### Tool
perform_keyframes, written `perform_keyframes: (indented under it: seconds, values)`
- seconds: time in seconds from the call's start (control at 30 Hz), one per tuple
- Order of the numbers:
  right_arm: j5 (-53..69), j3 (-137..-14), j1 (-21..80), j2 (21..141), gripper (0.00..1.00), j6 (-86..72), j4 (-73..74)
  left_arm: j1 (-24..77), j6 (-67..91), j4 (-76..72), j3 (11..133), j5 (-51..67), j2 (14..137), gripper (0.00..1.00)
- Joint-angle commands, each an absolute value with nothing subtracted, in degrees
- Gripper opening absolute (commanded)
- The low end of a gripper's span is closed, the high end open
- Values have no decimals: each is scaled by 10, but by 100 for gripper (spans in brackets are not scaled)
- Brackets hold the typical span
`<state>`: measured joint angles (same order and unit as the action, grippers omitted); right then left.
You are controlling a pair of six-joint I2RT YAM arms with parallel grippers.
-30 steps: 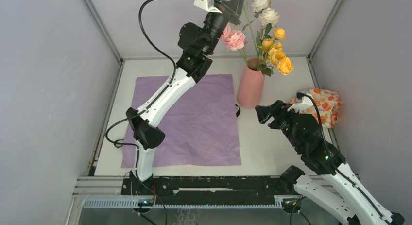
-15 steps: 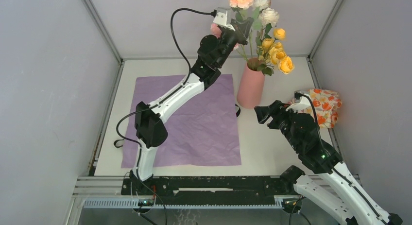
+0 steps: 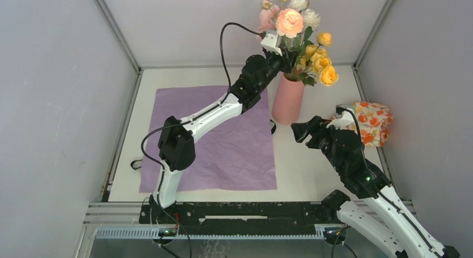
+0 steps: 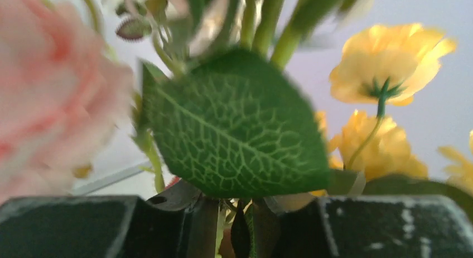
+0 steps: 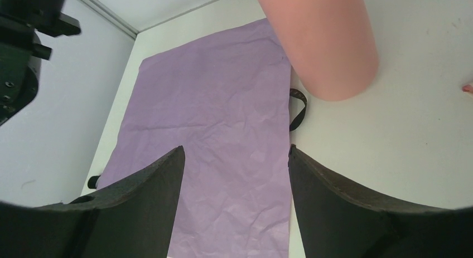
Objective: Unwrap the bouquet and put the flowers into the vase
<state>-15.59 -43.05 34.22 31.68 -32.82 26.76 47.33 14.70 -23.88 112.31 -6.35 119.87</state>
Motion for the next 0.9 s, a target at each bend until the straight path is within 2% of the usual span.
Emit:
perform_keyframes:
  seconds: [0.0,0.13,0.3,0.57,0.87]
  values:
    - [-145,-430,335,314,77,-323,243,482,162,-225,1092,-79,1167,36]
    - [-148,-429,331,310,77,-319,250,487,161,-211,1061,-92,1147,52]
    - [-148,-430,326,302,77,-318,257,491,161,-200,1009,-106,1114,60]
    - [-136,-429,326,300,77,-326,258,495,170,-205,922,-128,1060,63]
    - [-136,-429,326,299,77,-327,265,509,165,-192,889,-117,1023,65]
